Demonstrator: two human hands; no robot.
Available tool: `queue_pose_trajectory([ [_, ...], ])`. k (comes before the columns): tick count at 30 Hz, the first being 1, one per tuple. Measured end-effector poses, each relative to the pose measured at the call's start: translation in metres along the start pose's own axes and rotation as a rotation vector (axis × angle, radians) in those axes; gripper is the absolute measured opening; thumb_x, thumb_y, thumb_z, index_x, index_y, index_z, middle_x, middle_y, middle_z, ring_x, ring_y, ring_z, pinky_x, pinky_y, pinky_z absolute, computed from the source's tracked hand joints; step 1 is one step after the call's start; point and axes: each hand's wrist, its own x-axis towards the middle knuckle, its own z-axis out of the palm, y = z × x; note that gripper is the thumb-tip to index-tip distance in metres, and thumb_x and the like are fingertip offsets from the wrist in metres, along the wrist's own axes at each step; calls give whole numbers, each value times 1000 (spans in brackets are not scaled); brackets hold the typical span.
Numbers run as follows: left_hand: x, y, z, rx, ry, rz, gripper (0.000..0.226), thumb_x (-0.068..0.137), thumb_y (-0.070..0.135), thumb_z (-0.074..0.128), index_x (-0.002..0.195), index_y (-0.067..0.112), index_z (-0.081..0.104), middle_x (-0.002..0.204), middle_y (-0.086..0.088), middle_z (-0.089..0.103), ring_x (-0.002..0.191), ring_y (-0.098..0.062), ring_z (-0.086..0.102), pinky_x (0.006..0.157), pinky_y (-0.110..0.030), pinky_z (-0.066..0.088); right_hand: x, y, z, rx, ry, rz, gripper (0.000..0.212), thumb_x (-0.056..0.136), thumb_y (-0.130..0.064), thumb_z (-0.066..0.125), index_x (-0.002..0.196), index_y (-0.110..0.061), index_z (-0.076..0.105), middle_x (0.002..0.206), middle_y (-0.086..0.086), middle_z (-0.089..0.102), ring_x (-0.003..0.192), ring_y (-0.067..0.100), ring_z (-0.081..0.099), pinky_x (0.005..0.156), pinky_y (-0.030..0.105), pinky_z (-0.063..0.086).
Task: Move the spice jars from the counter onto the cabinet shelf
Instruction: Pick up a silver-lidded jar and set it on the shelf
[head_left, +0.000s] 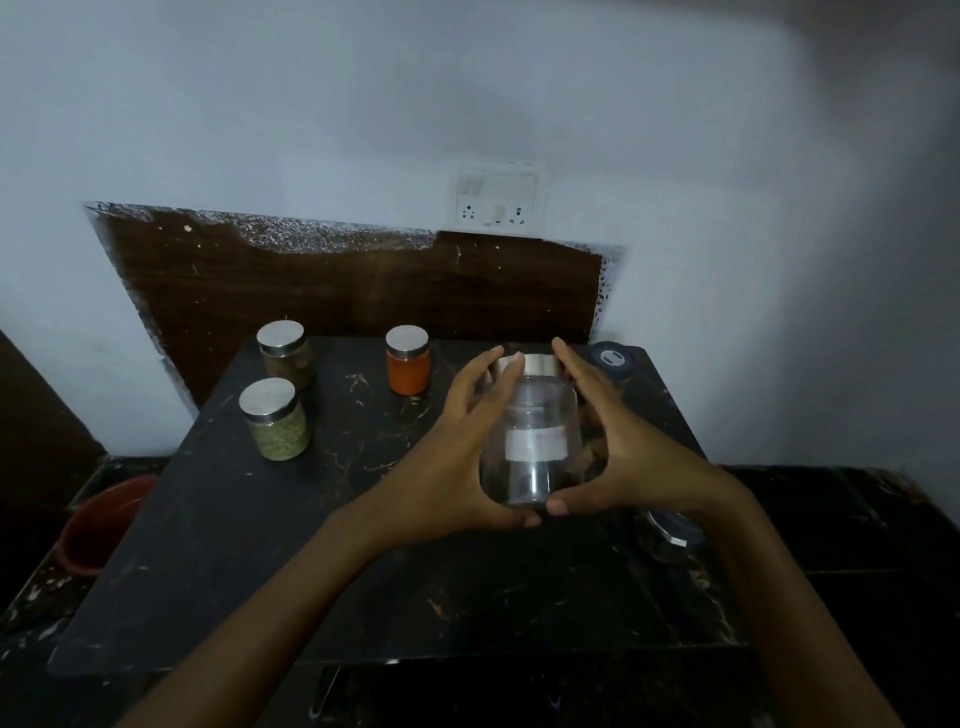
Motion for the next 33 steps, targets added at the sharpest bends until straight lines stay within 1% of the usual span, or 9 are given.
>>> queue_pose_trajectory([
  [3, -2, -1, -6, -94, 44, -15, 123, 61, 27, 87, 149, 30, 1, 150, 14, 2, 137, 4, 14, 98, -9, 39, -2, -5, -5, 37, -46, 1, 132, 56, -19, 89, 139, -55, -7, 146, -33, 3, 130, 2, 33, 94, 19, 47],
  [7, -9, 3, -11, -359, 63, -29, 121, 60, 11, 86, 147, 33, 5, 148, 22, 9, 136, 2, 24, 86, -18, 51, -7, -9, -9, 164, -119, 17, 131, 52, -13, 87, 138, -58, -1, 151, -12, 18, 119, 19, 54, 88, 43, 53],
  [10, -12, 1, -15, -354, 8, -48, 127, 56, 25, 89, 146, 41, 1, 148, 34, -2, 142, 0, 13, 99, -27, 46, -5, -12, -6, 95, -65, 1, 128, 54, -11, 88, 140, -54, 5, 150, -19, 15, 118, 14, 54, 86, 35, 54],
  [13, -11, 3, -22, -178, -9, -25, 126, 55, 42, 85, 147, 41, 0, 149, 32, -18, 143, 2, -2, 110, -35, 32, -3, -16, -4, -97, -22, -18, 124, 58, -17, 88, 138, -52, 0, 139, -39, 3, 123, -9, 32, 89, 12, 46],
  [15, -8, 7, -23, -101, -46, -19, 125, 56, 43, 86, 148, 38, 2, 150, 30, -18, 142, 4, -4, 111, -30, 28, -1, -19, -2, -192, -22, -23, 124, 57, -26, 87, 138, -51, -4, 136, -42, 0, 126, -7, 24, 90, 4, 38],
  [18, -6, 8, -21, -42, -20, -11, 119, 58, 38, 87, 148, 34, 9, 151, 23, -1, 139, 6, 9, 107, -19, 33, 1, -21, -1, -242, -34, -30, 124, 55, -36, 84, 140, -50, -5, 137, -41, -1, 132, -1, 17, 97, 8, 33],
  [23, -12, 8, -22, -324, 56, -2, 110, 57, 16, 87, 144, 31, 20, 146, 19, 17, 137, -1, 25, 93, -29, 51, -6, -18, -10, -80, -77, 8, 129, 54, -25, 88, 137, -59, -4, 146, -36, 1, 132, 3, 32, 100, 23, 44],
  [26, -14, 6, -22, -381, 16, -11, 113, 58, 15, 86, 145, 33, 17, 149, 19, 13, 140, -4, 22, 98, -35, 48, -5, -18, -10, 50, -126, 46, 127, 56, -10, 87, 137, -60, 2, 145, -21, 23, 122, 9, 50, 93, 30, 50],
  [33, -9, 6, -19, -78, -34, -20, 123, 59, 41, 85, 148, 39, 0, 151, 28, -8, 142, 2, 1, 112, -35, 31, 2, -21, 1, -221, -57, -3, 124, 51, -39, 84, 138, -54, -3, 139, -37, 5, 135, 4, 21, 105, 25, 37],
])
